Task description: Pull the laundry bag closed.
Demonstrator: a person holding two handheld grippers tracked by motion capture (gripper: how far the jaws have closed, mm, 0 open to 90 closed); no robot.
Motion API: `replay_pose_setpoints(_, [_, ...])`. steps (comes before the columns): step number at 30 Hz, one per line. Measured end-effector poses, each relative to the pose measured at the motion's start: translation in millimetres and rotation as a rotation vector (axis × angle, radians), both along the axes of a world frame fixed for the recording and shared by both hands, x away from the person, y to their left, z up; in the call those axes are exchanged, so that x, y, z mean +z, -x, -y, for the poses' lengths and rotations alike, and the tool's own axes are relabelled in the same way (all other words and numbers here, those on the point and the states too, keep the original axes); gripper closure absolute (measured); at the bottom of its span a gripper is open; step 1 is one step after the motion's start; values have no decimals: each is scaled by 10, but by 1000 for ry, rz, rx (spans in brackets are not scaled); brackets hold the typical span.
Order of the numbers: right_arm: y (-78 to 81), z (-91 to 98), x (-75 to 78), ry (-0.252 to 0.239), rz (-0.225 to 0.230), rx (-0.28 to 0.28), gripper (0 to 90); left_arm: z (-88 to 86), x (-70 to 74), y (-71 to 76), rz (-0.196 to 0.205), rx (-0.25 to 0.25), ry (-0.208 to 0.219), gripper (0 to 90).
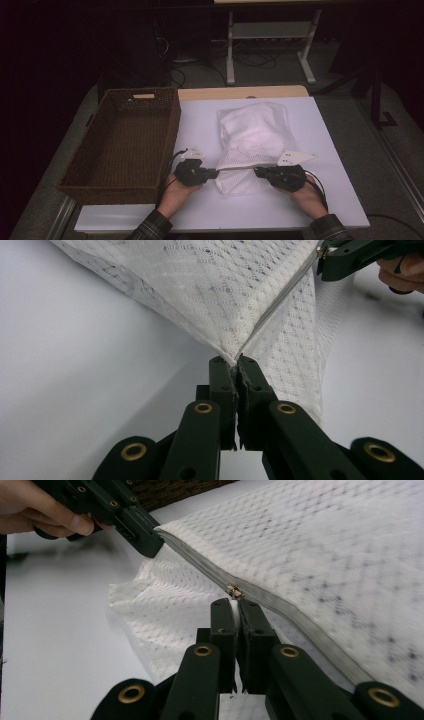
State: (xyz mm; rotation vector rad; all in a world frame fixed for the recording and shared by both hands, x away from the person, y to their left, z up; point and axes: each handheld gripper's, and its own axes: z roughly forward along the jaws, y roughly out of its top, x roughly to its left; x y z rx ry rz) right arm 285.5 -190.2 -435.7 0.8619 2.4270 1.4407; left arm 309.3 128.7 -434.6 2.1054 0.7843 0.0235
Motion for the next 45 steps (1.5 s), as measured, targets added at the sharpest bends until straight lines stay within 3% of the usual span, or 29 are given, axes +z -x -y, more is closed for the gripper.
replay_pose_setpoints(26, [92, 411, -14, 2, -9, -92, 860, 2, -6, 1, 1, 8, -13, 870])
replay_pose_setpoints(45, [163, 886, -53, 16, -20, -203, 860, 3, -18, -4, 1, 19, -29, 870])
